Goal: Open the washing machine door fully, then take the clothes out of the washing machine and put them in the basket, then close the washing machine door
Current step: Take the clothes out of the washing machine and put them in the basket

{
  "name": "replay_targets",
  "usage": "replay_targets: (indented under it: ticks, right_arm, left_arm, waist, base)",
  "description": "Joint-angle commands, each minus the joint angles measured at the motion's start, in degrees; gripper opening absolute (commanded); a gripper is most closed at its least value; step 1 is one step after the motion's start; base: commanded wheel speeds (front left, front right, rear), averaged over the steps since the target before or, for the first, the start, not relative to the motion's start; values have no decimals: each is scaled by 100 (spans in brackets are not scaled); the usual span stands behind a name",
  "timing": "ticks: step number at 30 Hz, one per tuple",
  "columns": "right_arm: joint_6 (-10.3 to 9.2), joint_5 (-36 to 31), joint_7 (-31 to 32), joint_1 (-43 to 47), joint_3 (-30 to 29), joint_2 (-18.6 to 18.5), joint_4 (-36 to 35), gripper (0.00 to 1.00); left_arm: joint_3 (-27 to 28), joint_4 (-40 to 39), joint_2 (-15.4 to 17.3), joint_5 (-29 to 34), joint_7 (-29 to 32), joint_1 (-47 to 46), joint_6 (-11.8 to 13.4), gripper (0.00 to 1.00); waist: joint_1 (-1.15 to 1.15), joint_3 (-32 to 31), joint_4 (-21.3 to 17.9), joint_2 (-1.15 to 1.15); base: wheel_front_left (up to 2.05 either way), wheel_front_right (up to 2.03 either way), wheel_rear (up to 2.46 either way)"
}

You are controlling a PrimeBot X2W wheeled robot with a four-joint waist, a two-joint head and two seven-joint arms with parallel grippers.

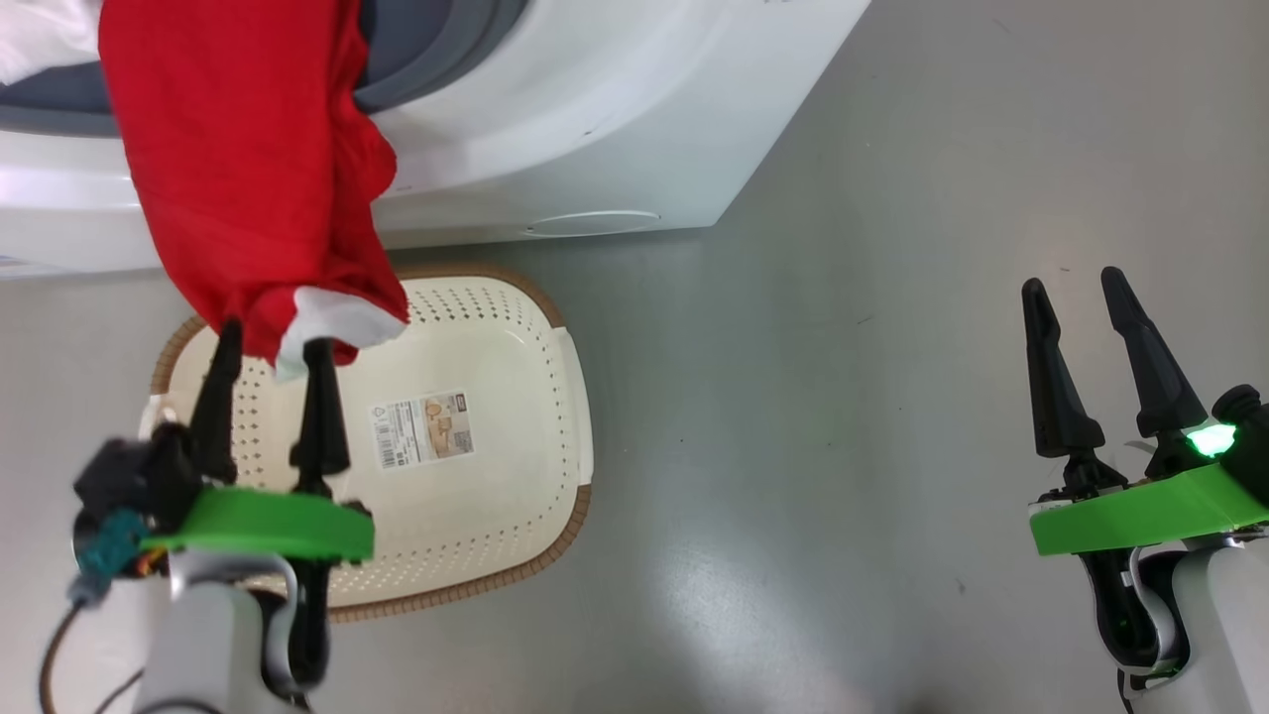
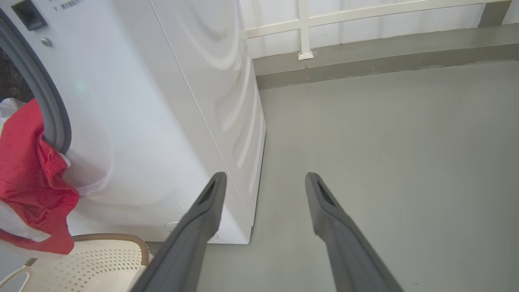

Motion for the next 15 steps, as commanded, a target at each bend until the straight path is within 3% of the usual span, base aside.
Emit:
replay_targets:
  ticks: [1,15]
  right_arm:
    - [36,14,-37,151,94,-79,-146,100]
    - [36,22,-37,229,123,-104,-141,100]
  left_arm:
    - [95,-269,144,-9,-28,290,72,100]
    - [-201,-1889,144,-141,-28,1391,409,100]
  waist:
    - [0,-16,3,0]
    - [0,-109,27,0]
  base:
    - [0,0,0]
    - [0,0,0]
